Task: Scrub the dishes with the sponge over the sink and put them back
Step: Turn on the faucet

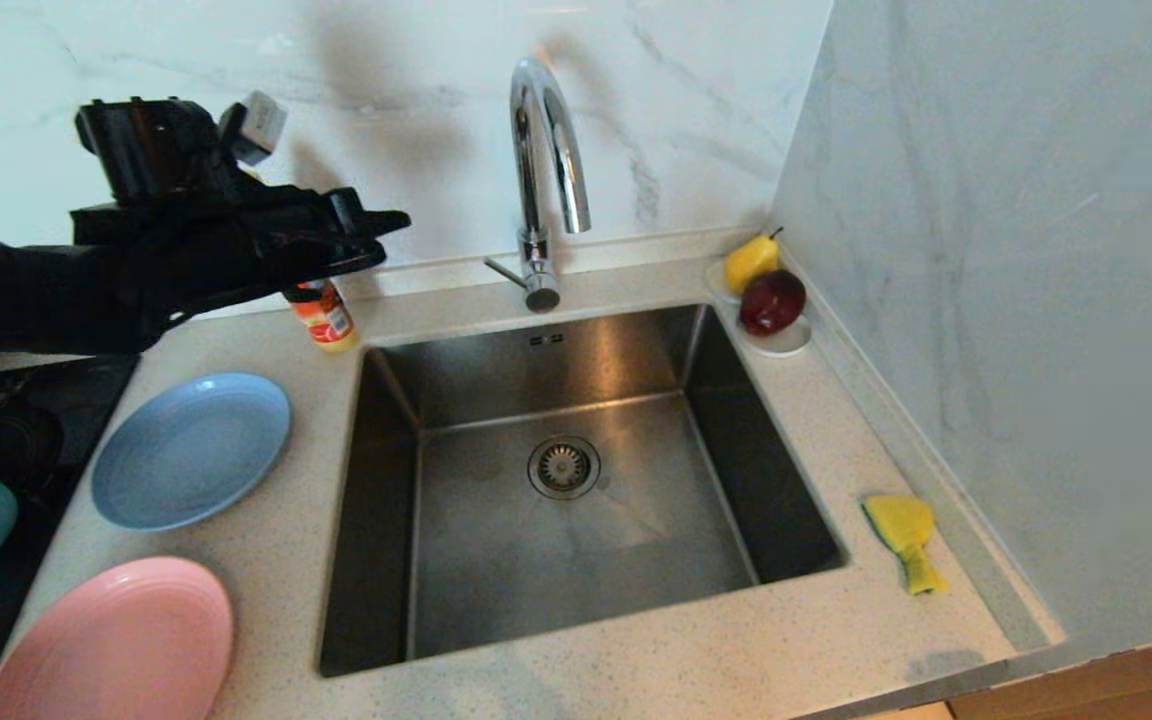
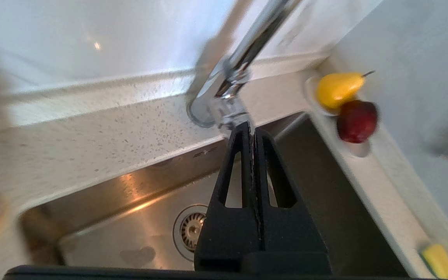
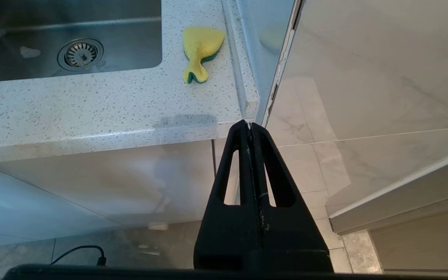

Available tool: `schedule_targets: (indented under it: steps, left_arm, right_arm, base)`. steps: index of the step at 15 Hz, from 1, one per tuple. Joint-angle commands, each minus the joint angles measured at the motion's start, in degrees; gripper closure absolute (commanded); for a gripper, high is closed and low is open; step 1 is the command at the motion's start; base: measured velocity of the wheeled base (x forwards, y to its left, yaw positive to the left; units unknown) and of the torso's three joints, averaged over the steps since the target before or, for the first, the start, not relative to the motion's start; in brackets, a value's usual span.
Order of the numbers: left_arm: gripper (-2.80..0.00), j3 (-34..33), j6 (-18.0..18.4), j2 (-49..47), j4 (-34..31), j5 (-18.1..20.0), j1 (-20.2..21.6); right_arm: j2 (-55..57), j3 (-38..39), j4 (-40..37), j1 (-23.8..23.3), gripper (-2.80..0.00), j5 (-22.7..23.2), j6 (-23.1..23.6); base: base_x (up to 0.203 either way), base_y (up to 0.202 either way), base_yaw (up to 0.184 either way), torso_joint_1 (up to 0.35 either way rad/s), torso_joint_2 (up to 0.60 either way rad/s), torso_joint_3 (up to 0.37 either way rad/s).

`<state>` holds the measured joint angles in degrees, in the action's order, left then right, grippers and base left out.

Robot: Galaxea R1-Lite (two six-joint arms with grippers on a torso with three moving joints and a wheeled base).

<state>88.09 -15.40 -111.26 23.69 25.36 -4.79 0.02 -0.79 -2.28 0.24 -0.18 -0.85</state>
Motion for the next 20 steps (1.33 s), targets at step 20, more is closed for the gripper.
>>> schedule_targets:
  steps: [20]
  left_arm:
    - [0.0,22.04,-2.79,-20.63,0.31,-14.46,-7.78]
  right_arm:
    - [-0.11,0.0,-0.01,0.02,0.0,0.01,-0.03]
  base:
    - [0.0,0.0,0.0,0.0,0.0,0.0]
